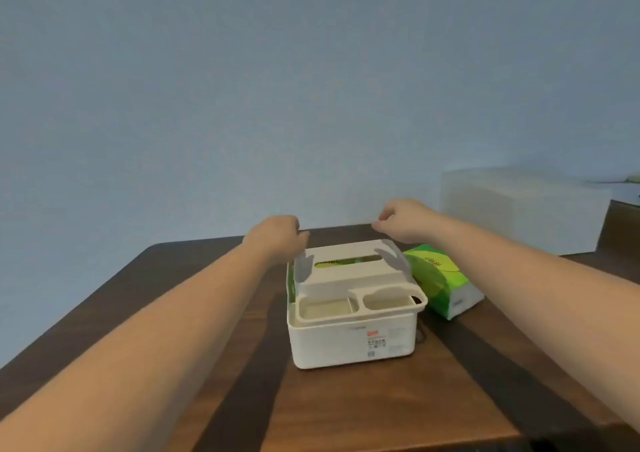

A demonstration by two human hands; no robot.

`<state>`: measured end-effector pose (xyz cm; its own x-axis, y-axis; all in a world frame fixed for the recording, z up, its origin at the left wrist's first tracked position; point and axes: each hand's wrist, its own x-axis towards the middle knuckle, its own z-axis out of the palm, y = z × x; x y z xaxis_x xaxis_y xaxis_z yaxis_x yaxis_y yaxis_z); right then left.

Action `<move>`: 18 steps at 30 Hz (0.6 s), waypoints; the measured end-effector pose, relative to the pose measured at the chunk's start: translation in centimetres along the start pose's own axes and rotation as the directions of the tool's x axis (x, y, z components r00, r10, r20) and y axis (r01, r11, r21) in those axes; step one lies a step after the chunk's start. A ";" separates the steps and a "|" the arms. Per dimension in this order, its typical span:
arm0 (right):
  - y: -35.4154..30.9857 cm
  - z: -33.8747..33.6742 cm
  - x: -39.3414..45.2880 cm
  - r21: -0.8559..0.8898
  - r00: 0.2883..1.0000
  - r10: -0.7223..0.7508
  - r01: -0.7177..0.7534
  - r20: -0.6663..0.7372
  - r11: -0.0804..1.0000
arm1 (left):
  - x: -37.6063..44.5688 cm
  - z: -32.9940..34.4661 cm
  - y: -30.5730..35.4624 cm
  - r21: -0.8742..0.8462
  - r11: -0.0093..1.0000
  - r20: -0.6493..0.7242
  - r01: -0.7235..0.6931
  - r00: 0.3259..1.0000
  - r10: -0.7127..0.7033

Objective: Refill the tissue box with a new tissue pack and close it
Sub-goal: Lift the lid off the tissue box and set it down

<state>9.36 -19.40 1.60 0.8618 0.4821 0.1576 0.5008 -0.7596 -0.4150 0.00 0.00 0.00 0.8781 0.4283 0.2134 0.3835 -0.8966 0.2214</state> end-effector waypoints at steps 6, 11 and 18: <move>0.8 0.3 -2.7 -0.009 0.978 0.188 -0.188 0.092 0.982 | -2.8 0.8 -1.1 -0.102 0.986 0.036 0.130 0.991 -0.127; 1.6 0.8 -3.6 -0.022 0.956 0.265 -0.265 0.128 0.964 | -3.6 1.6 -1.4 -0.128 0.975 0.086 0.183 0.981 -0.173; 2.7 2.2 -3.7 -0.012 0.946 0.288 -0.290 0.150 0.957 | -3.9 3.3 -0.9 -0.224 0.948 0.119 0.228 0.971 -0.205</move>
<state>7.34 -22.30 -2.12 0.9473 0.3024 -0.1054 0.2302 -0.8719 -0.4323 -2.79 -1.26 -4.17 0.8083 0.5868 0.0488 0.4993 -0.7269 0.4716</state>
